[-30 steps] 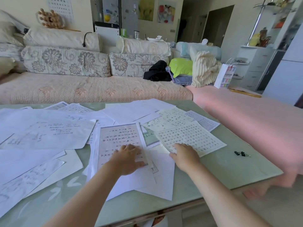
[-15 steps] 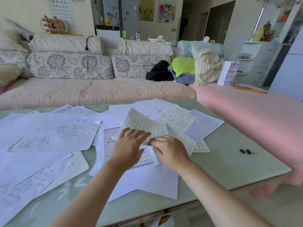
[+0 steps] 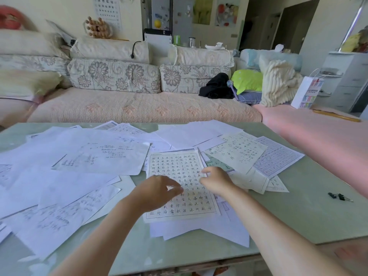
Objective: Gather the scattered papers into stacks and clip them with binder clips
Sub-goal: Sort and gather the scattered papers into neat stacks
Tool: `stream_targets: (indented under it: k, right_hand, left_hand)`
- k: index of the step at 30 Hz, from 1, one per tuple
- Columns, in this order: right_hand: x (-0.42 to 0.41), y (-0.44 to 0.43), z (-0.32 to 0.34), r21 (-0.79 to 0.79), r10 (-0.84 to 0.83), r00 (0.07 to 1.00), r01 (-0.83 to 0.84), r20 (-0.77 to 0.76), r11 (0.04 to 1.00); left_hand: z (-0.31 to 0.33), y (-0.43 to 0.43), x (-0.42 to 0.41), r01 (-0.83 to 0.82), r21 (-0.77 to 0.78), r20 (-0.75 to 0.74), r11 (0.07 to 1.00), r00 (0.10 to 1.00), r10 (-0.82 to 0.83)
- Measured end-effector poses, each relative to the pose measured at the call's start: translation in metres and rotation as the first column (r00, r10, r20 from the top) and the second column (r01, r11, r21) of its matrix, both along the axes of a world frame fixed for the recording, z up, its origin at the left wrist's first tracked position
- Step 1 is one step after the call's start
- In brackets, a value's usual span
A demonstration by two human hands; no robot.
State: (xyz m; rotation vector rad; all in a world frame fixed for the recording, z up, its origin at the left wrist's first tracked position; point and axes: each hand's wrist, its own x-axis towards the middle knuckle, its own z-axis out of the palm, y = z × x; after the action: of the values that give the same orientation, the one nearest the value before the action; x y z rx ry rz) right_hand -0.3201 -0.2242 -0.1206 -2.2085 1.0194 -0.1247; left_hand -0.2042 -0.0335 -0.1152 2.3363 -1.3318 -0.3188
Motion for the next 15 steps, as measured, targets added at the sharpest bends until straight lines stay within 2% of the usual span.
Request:
stream_targets:
  k: [3,6,11,13,15]
  right_hand:
    - [0.016,0.004,-0.002,-0.091,-0.136,0.989,0.13,-0.056,0.987]
    - [0.028,0.01,-0.002,-0.138,-0.204,0.973,0.189,-0.108,0.972]
    - [0.037,0.008,0.002,-0.151,-0.246,0.951,0.22,-0.187,0.964]
    - [0.035,0.004,0.007,-0.09,-0.274,0.95,0.263,-0.148,0.961]
    - [0.032,0.0,0.01,0.067,-0.27,0.958,0.277,-0.092,0.959]
  left_hand:
    - [-0.018,0.003,0.016,-0.072,0.071,0.24,0.995,0.969,0.053]
    - [-0.036,0.007,0.023,-0.131,0.159,0.183,0.979,0.978,0.101]
    - [-0.049,0.009,0.026,-0.151,0.094,0.208,0.984,0.97,0.129]
    - [-0.052,0.01,0.027,-0.15,0.087,0.208,0.985,0.97,0.129]
    - [-0.053,0.011,0.028,-0.154,0.076,0.202,0.985,0.97,0.136]
